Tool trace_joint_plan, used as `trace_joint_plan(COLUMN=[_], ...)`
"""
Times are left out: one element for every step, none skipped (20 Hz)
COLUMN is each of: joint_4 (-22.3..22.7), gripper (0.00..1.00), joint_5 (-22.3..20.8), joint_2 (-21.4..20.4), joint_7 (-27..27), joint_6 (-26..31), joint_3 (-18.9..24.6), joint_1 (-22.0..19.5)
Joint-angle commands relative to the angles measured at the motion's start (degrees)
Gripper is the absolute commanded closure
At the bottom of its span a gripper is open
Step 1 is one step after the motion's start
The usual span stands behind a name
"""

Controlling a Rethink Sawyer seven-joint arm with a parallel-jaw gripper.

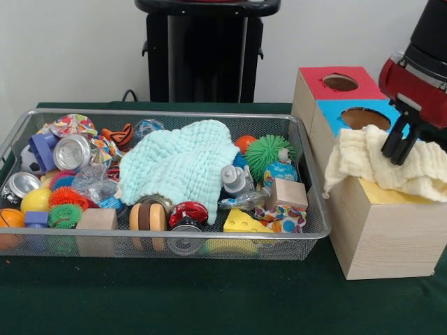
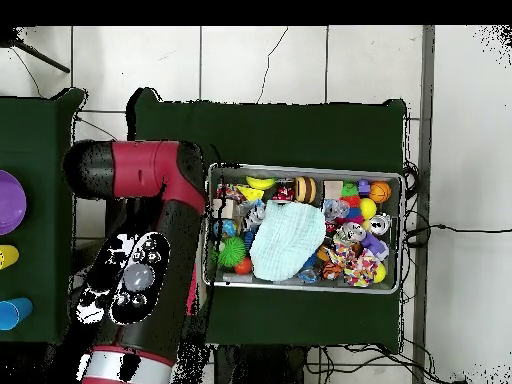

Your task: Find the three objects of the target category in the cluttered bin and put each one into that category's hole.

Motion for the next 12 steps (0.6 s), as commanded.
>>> trace_joint_plan(joint_4=[8.15,8.82,9.49,9.58,9.69,9.81,11.02,12.38,13.75,13.61,13.22,12.79], gripper=[1.0,1.0,1.0,1.0,1.0,1.0,1.0,1.0,1.0,1.0,1.0,1.0], joint_5=[3.09,3.22,3.34,3.38,3.59,3.79,4.87,5.03,5.2,4.48,3.45,2.63], joint_2=[-0.35,0.11,0.57,1.06,1.62,2.18,2.27,1.97,1.68,1.93,2.45,2.74], joint_7=[10.92,10.76,10.59,10.52,10.67,10.83,11.27,9.17,7.08,5.86,5.27,4.75], joint_6=[3.3,1.68,0.07,-0.55,-1.44,-2.33,-4.63,-7.17,-9.7,-10.23,-10.83,-10.9], joint_3=[5.68,5.97,6.25,6.21,6.27,6.33,7.15,8.39,9.64,9.36,8.58,8.01], joint_1=[1.61,1.63,1.64,1.76,1.84,1.92,1.47,0.26,-0.94,-1.28,-1.47,-1.5])
